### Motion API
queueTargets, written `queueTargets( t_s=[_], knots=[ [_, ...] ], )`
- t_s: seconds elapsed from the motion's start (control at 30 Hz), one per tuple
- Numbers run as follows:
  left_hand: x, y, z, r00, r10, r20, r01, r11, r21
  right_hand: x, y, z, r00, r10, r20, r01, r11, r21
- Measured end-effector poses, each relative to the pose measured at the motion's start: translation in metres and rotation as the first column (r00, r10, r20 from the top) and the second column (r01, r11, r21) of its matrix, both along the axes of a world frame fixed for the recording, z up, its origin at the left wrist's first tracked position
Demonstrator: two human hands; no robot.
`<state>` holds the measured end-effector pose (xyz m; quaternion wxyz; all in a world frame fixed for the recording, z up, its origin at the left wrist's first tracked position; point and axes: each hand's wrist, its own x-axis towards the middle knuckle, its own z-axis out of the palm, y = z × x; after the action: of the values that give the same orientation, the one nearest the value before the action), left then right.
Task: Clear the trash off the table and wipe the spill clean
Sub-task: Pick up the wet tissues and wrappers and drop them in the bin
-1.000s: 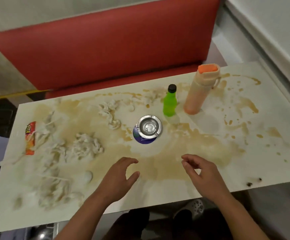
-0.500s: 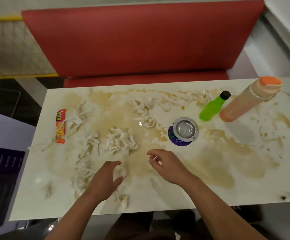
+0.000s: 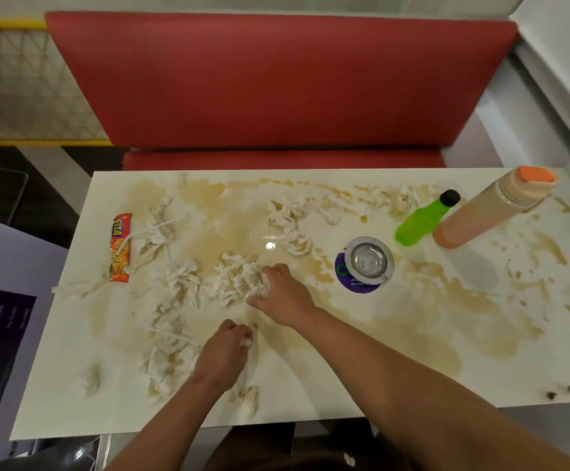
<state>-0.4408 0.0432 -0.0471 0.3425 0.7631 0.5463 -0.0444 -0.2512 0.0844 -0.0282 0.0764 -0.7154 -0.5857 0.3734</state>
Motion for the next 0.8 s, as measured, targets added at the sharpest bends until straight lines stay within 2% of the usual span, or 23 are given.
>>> queueTargets(
  t_s=[0.1, 0.17, 0.27, 0.4, 0.6, 0.7, 0.8],
  knots=[
    [-0.002, 0.002, -0.001, 1.0, 0.02, 0.018, -0.02, 1.0, -0.012, -0.013, 0.005, -0.012, 0.994, -0.014, 0.108, 0.017, 0.999, -0.032],
    [-0.002, 0.003, 0.0, 0.997, 0.058, 0.048, -0.057, 0.998, -0.029, -0.017, 0.006, -0.018, 0.988, -0.022, 0.155, 0.021, 1.0, 0.008],
    [-0.002, 0.004, 0.005, 0.981, 0.153, 0.115, -0.147, 0.987, -0.062, -0.015, 0.005, -0.021, 0.985, -0.025, 0.168, 0.018, 0.999, 0.043],
    [-0.001, 0.005, 0.012, 0.949, 0.238, 0.206, -0.225, 0.971, -0.083, -0.008, -0.001, -0.024, 0.986, 0.012, 0.166, -0.013, 1.0, 0.004],
    [0.003, 0.008, 0.025, 0.93, 0.283, 0.233, -0.271, 0.959, -0.084, -0.007, -0.015, -0.029, 0.956, 0.169, 0.24, -0.179, 0.984, 0.018],
    [0.003, 0.008, 0.031, 0.923, 0.294, 0.248, -0.283, 0.956, -0.077, -0.001, -0.02, -0.029, 0.965, 0.174, 0.194, -0.183, 0.983, 0.029],
    [0.003, 0.008, 0.038, 0.903, 0.323, 0.284, -0.311, 0.947, -0.087, 0.005, -0.022, -0.017, 0.994, 0.074, 0.085, -0.079, 0.995, 0.057]
  ],
)
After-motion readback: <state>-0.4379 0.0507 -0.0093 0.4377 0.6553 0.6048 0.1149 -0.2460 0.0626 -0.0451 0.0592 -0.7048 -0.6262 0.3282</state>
